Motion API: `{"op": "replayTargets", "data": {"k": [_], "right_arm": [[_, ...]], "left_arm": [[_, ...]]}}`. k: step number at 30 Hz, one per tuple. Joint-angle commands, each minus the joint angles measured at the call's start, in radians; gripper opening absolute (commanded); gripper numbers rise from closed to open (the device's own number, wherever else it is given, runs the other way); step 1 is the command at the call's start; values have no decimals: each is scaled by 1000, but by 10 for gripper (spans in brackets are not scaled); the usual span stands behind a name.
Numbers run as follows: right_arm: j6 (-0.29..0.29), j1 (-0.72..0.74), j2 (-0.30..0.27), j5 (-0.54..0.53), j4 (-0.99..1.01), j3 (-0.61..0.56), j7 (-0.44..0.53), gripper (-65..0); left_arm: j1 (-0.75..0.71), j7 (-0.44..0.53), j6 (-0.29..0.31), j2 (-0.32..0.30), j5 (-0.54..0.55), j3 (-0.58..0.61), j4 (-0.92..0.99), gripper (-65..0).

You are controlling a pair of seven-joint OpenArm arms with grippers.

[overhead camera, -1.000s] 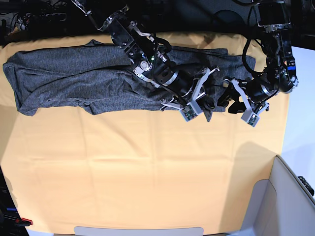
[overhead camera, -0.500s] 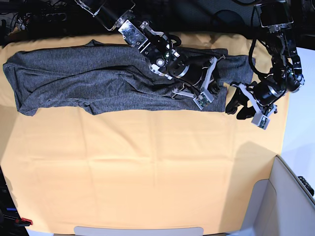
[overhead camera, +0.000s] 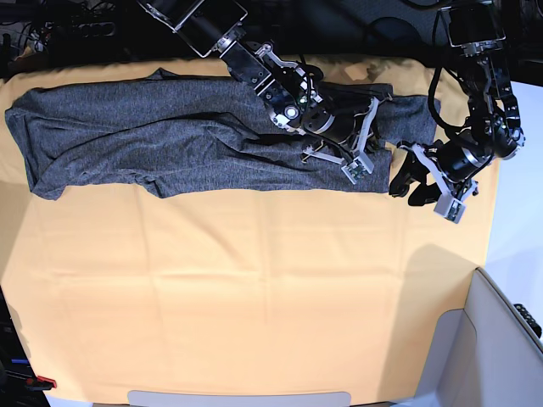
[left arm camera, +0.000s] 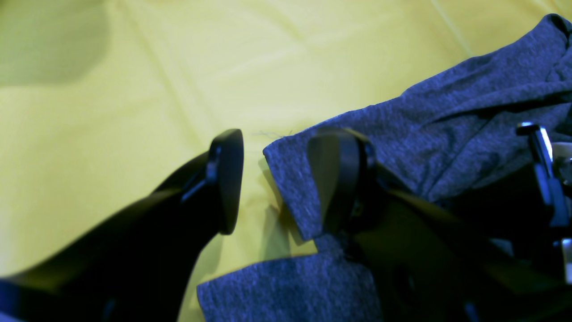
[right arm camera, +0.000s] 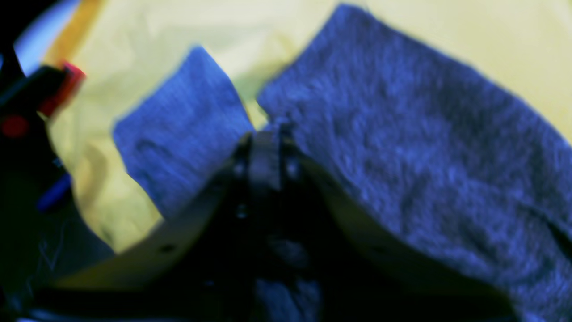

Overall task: Fold the T-shirt properly
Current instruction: 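Release the sleeve and pull the right gripper back to the shirt side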

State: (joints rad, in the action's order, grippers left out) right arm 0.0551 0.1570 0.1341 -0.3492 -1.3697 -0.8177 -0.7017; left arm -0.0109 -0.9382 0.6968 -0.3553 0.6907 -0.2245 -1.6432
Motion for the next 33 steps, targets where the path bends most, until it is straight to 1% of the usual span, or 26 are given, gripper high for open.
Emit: {"op": "replayTargets", "data": {"k": [1,2,5,7,8,14,16,18,21,24,27,29,31,33], "right_arm": [[5,22,23,-7,-20,1,10,-526],[5,22,23,-7,-23,1,-3,-477],[5,22,23,-7,-24,1,-9,-359],[5,22,23,-7,-26,1,-8,-305],[5,23,23,-9,-26,1,-8,-292],[4,49,23,-12,-110,11,-8,-286],[-1,66,23,-12,-161,28,-6,-286],[-1,68,23,-9,-208,79,-6,-286],[-1,62,23,-9,-261,166,-6,-286],[-2,51,-12,-9,-308,248,-6,-286],[-2,33,-64,-7,-346,320,-6,-286],[-4,16,-89,-7,-366,390,-6,-286],[-4,-15,-104,-7,-379,459,-6,-286],[-4,-46,-115,-7,-393,532,-6,-286]], "left_arm": [[15,26,1,-15,16,-6,-16,-383],[15,26,1,-15,16,-6,-16,-383],[15,26,1,-15,16,-6,-16,-383],[18,26,1,-17,16,-6,-16,-383],[18,25,1,-17,16,-6,-16,-383],[16,25,1,-49,16,-6,-16,-383],[15,25,1,-72,16,-6,-16,-383],[13,25,1,-89,16,-16,-16,-383],[-19,23,1,-93,16,-83,-16,-382],[-53,2,1,-93,16,-143,-16,-381],[-76,-75,1,-89,16,-187,-16,-380],[-96,-112,1,-83,19,-200,-16,-380],[-108,-134,1,-61,19,-203,-16,-379],[-116,-149,1,-58,19,-198,-16,-379]]}}
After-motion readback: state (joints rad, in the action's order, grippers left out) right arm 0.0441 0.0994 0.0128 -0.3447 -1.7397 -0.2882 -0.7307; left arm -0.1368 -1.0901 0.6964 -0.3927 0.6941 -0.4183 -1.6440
